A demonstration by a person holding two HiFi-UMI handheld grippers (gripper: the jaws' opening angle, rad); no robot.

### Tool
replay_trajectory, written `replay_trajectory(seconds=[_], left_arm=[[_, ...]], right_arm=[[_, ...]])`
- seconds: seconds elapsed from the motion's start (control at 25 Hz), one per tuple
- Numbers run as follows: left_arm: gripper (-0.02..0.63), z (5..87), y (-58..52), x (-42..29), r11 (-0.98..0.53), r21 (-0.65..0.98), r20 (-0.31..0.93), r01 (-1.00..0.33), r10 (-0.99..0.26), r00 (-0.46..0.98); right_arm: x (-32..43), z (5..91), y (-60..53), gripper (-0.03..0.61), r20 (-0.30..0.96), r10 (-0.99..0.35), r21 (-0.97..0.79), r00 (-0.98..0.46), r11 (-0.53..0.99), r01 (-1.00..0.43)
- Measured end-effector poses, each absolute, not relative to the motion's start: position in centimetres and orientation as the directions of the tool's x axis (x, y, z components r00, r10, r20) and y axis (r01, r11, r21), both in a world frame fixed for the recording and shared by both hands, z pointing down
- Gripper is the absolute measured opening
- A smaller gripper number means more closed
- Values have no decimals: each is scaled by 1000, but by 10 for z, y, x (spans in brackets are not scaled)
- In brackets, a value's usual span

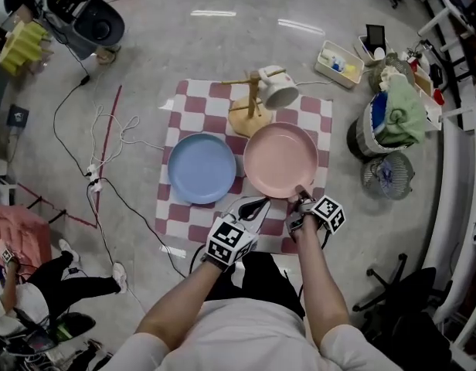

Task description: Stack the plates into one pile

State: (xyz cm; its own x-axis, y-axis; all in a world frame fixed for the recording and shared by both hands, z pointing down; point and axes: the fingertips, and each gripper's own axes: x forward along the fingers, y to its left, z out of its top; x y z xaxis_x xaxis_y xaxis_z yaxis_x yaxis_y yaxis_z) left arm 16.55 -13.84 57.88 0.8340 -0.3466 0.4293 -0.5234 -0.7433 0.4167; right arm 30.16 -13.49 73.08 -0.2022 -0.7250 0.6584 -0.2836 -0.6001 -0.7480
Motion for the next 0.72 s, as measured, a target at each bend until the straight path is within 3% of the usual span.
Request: replay_trajectory(seconds=[0.72], left_arm=[[6,572,-125,40,-660,407,418,-632,-481,771]], right_arm=[[129,711,-153,51,634,-656,-770,-409,-486,-414]])
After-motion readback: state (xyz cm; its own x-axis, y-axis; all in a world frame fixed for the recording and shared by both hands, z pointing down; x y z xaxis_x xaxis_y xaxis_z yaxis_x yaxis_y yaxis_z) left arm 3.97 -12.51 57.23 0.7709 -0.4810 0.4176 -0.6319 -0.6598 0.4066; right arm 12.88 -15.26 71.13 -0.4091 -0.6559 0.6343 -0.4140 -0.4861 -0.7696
